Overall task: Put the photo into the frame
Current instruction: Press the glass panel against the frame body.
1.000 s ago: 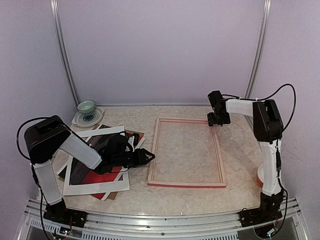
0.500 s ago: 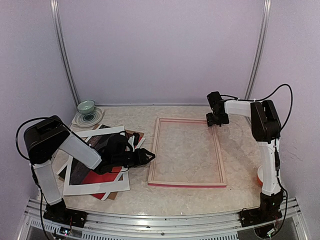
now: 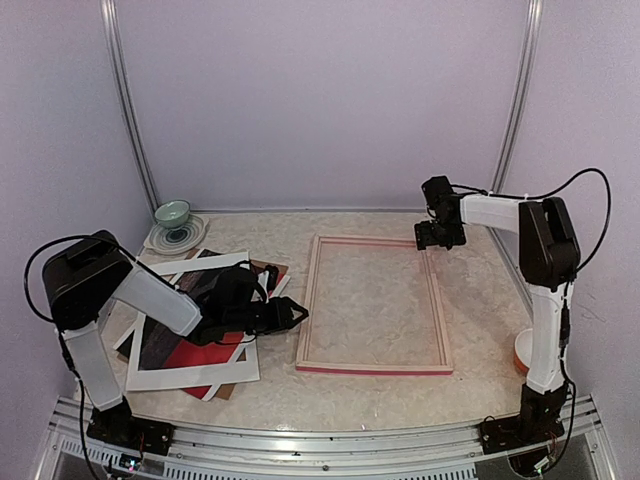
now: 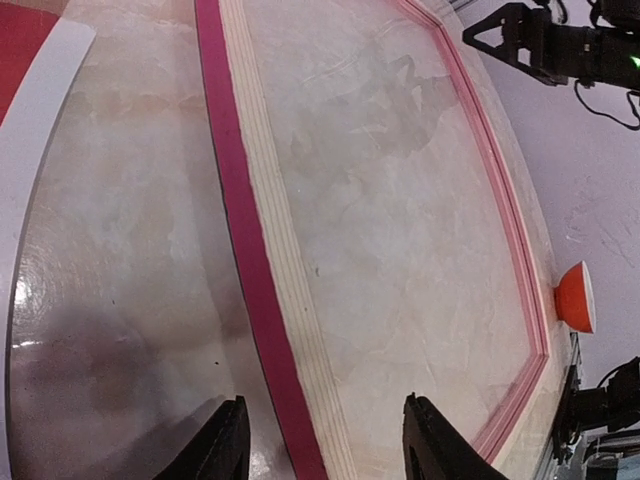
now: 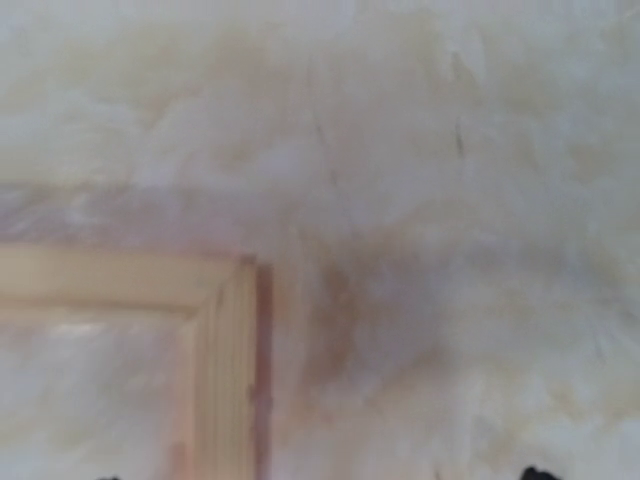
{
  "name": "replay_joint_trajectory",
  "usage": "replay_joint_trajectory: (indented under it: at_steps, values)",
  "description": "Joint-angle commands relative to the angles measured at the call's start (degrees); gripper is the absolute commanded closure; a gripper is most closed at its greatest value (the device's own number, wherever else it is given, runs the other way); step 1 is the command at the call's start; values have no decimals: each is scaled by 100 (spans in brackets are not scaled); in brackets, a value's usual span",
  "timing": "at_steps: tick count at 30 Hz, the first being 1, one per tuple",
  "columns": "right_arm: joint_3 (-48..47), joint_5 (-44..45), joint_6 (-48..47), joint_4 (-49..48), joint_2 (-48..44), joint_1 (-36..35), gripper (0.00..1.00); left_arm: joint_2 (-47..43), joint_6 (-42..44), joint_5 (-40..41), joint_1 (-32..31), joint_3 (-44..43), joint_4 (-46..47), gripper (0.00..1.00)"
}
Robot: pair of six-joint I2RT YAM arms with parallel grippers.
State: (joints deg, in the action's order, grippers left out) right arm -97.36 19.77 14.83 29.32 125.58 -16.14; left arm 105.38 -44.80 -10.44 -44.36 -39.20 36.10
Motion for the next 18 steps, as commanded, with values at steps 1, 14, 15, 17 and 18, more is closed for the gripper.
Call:
replay_joint_trajectory:
  at_steps: [1,14,15,17,18]
  values:
    - [517,-464,108,27,-1036,-123,13,-385,564,648,-68,-470,-1102,46]
    - [3436,-1000,634,-723,-3077,-337,10,-300,1533,2169,-462,-1837,-3330,45]
    - [3563,-1000,650,-744,-3209,-337,9,-238,1549,2176,-484,-1922,-3369,45]
    - [3761,-1011,698,-785,-3337,-337,8,-68,1573,2168,-515,-2083,-3457,45]
    - [3843,-1031,723,-818,-3379,-337,8,62,1583,2142,-523,-2149,-3474,45]
